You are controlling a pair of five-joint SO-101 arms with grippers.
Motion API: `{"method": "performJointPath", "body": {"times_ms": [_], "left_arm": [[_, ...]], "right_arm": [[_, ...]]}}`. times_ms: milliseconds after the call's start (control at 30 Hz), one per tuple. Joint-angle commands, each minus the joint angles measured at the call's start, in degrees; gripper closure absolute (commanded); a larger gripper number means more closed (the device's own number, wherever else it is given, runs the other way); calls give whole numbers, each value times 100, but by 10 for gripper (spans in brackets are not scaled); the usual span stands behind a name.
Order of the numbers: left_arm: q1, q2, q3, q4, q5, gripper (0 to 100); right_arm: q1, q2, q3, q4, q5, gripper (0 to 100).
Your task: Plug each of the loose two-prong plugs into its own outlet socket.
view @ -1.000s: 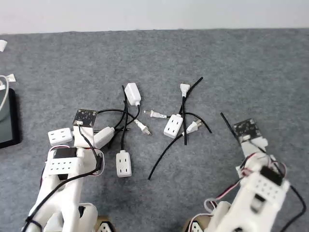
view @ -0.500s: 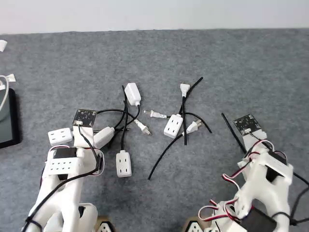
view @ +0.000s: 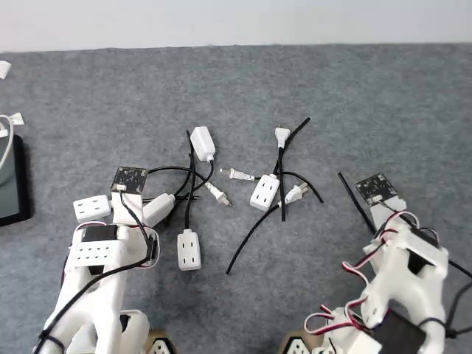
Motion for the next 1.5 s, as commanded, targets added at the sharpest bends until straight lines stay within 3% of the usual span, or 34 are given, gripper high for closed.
{"method": "performJointPath", "body": {"times_ms": [0, 233, 567, 733, 967, 1200, 1333, 1467], "left_arm": [[-53, -132, -66, -114, 53, 908], [-53, -132, -66, -114, 44, 937], [-44, -132, -66, -105, 26, 986], [0, -123, -84, 105, -211, 986], [0, -105, -84, 132, -589, 987], [229, -123, -66, 220, -1081, 987], [484, -123, -57, 404, -1626, 987], [510, -123, -57, 431, -1697, 987]], "right_arm": [[-48, 277, -466, -127, 53, 990], [-40, 356, -800, 84, -149, 990], [-549, -2158, -1793, 2686, -967, 990], [-2281, -3512, -1916, 3732, -1899, 991], [-5042, -4268, -2101, 3459, -3253, 991], [-6668, -4127, -2084, 2536, -3877, 991], [-7222, -3556, -1811, 1851, -4299, 991], [-7644, -3125, -1292, 1059, -4457, 991]]}}
